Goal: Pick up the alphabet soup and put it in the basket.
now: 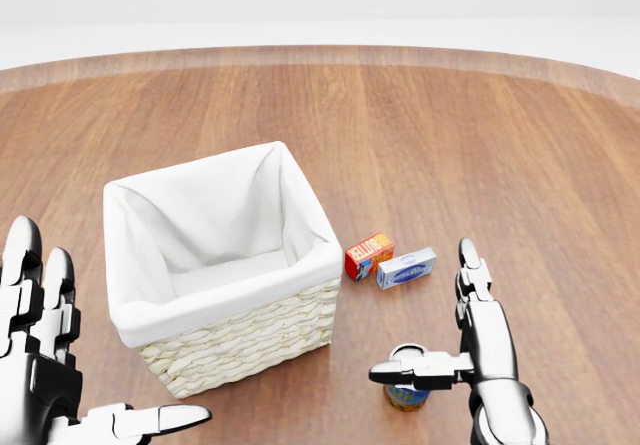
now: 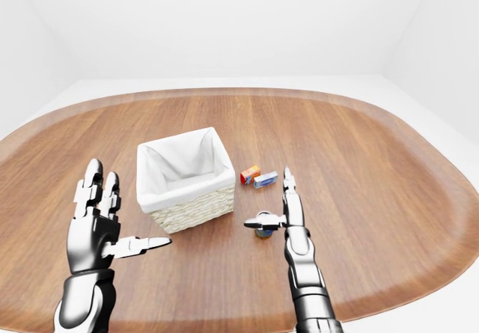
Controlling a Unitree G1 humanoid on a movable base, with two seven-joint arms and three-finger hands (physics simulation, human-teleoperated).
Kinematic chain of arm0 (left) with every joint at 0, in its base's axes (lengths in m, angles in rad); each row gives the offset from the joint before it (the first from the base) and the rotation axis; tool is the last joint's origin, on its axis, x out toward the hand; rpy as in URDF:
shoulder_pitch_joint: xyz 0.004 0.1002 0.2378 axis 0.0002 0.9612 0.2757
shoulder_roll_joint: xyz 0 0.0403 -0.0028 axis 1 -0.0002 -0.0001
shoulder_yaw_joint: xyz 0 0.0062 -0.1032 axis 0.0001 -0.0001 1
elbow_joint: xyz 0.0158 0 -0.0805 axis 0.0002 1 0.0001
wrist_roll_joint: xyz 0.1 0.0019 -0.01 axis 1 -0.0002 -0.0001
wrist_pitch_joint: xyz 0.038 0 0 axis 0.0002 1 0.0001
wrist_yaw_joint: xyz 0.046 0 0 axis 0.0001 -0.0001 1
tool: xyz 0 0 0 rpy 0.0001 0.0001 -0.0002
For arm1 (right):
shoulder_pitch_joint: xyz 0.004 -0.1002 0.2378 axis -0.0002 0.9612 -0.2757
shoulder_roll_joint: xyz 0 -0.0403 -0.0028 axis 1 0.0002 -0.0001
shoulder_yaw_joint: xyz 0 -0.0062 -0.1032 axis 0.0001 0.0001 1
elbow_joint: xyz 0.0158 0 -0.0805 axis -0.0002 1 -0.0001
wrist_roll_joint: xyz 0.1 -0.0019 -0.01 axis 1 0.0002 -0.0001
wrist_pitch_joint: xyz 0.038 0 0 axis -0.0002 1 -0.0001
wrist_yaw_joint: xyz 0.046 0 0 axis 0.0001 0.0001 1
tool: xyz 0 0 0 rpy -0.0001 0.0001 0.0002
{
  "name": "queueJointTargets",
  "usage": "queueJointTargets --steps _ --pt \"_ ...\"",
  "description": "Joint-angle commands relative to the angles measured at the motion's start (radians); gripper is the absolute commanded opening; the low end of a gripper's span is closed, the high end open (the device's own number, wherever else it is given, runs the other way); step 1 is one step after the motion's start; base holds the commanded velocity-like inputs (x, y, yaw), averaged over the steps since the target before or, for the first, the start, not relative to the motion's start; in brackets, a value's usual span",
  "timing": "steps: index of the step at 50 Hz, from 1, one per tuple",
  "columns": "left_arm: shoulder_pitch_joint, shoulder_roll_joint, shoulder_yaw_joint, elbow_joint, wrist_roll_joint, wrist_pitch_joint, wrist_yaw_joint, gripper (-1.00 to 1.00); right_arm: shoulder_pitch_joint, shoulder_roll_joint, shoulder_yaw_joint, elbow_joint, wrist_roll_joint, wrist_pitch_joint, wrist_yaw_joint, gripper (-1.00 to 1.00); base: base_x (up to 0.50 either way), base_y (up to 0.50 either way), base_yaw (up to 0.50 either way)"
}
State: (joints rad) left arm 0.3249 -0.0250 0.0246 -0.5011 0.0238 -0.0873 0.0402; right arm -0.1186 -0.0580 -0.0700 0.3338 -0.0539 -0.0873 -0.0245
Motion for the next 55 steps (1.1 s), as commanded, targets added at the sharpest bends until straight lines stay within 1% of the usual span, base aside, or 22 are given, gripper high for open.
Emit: queueJointTargets --steps 1,8,13,24,27,37,38,39,40,50,55 --pt "-0.004 0.003 -0.013 0.011 0.011 0.0 0.009 1.0 -0.097 -0.024 -0.011 0.258 -0.009 0.0 -0.032 1.0 0.0 0.0 0.0" --pt "-0.022 0.007 -0.005 0.027 0.005 0.0 0.009 1.0 -0.104 -0.023 -0.005 0.281 -0.012 0.0 -0.039 1.0 0.0 0.0 0.0" --pt "-0.024 0.005 -0.004 0.024 0.005 0.001 0.007 1.0 -0.103 -0.02 0.0 0.282 -0.009 0.0 -0.026 1.0 0.0 0.0 0.0" --pt "-0.022 0.006 -0.006 0.018 0.005 0.006 0.007 1.0 -0.155 -0.025 -0.003 0.385 -0.008 0.0 -0.041 1.0 0.0 0.0 0.0" --pt "-0.023 0.006 -0.004 0.013 0.003 0.01 0.006 1.0 -0.197 -0.03 -0.006 0.476 -0.007 0.0 -0.049 1.0 0.0 0.0 0.0" --pt "-0.024 0.005 -0.005 0.014 0.004 0.013 0.007 1.0 -0.216 -0.024 0.007 0.537 -0.017 0.0 -0.063 1.0 0.0 0.0 0.0" --pt "-0.022 0.006 0.001 0.007 -0.002 0.015 0.005 1.0 -0.242 -0.021 0.01 0.603 -0.028 0.0 -0.075 1.0 0.0 0.0 0.0" --pt "-0.036 0.007 0.006 0.018 -0.006 0.019 0.005 1.0 -0.283 0.005 0.036 0.792 -0.073 0.0 -0.107 1.0 0.0 0.0 0.0" --pt "-0.038 0.006 0.008 0.019 -0.006 0.022 0.004 1.0 -0.298 0.006 0.033 0.833 -0.077 0.0 -0.109 1.0 0.0 0.0 0.0" --pt "-0.036 0.004 0.014 0.011 -0.01 0.027 -0.002 1.0 -0.293 0.007 0.03 0.823 -0.081 0.0 -0.107 1.0 0.0 0.0 0.0" --pt "-0.033 0.002 0.012 0.009 -0.006 0.026 -0.001 1.0 -0.296 0.006 0.029 0.83 -0.082 0.0 -0.108 1.0 0.0 0.0 0.0"
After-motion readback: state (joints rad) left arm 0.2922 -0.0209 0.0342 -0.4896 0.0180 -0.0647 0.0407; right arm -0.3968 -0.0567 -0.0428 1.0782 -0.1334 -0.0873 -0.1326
